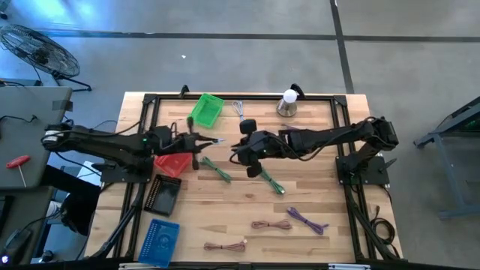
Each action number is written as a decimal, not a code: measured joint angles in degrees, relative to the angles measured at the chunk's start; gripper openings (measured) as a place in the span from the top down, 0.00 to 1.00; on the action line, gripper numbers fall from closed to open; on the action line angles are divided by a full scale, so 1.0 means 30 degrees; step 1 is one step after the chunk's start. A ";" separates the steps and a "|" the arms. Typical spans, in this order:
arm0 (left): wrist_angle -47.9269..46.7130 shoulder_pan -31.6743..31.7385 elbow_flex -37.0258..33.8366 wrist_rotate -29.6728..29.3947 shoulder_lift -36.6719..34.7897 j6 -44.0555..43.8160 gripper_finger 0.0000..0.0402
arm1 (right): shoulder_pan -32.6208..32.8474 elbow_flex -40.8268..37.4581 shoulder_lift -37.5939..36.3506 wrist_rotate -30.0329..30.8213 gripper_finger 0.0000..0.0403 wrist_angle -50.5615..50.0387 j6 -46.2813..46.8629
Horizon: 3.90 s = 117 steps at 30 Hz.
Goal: Pick & Place USB Port
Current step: Put the bottom light blue charger cable into the blue bin, then put the right green charger cable into the green bin
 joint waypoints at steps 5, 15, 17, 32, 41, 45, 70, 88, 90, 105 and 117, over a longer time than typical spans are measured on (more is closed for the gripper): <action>-0.5540 -0.2812 0.0001 -0.4388 -0.3726 -0.2392 1.00 | -0.0167 0.0000 0.0000 0.0161 0.88 -0.0540 0.0100; -1.0761 -1.0964 0.0193 -0.5976 -0.5112 -0.6101 1.00 | -0.0936 0.0000 0.0000 -0.1875 0.93 -0.0583 0.0548; -1.1951 -1.2532 0.1074 -0.6904 -0.4400 -0.7231 1.00 | -0.0977 0.0000 0.0000 -0.2173 0.95 -0.0576 0.0568; -3.0326 -1.8184 1.6348 -0.9800 0.8527 -2.5077 1.00 | -0.0620 0.0000 -0.0022 -0.3186 0.98 -0.0562 0.1094; -3.4704 -1.8590 2.1365 -0.6809 1.3385 -3.7421 1.00 | 0.0860 0.0000 -0.0029 -0.3552 1.00 -0.1311 0.1506; -3.4537 -1.8582 2.1501 -0.4902 1.4740 -4.0423 1.00 | 0.1657 0.0000 -0.0029 -0.3532 1.00 -0.1837 0.1568; -3.3044 -1.8845 2.1477 0.3192 1.8591 -4.8784 1.00 | 0.6778 -0.1156 -0.0029 -0.3219 1.00 -0.4163 0.4398; -3.2788 -1.8815 1.9905 0.2295 1.8884 -4.8211 1.00 | 0.7898 -0.1348 -0.0029 -0.2703 1.00 -0.3701 0.5362; -3.2840 -1.8815 1.9905 0.2137 1.8884 -4.8181 1.00 | 0.7898 -0.1348 -0.0029 -0.2682 1.00 -0.3686 0.5358; -3.1437 -1.8436 1.9905 0.2853 1.8870 -4.8322 0.91 | 0.7898 -0.1353 -0.0029 -0.2711 0.99 -0.3267 0.5158; -3.2554 -1.8437 1.9905 0.2013 1.8863 -4.8096 0.67 | 0.7898 -0.1355 -0.0029 -0.2821 0.93 -0.3241 0.5319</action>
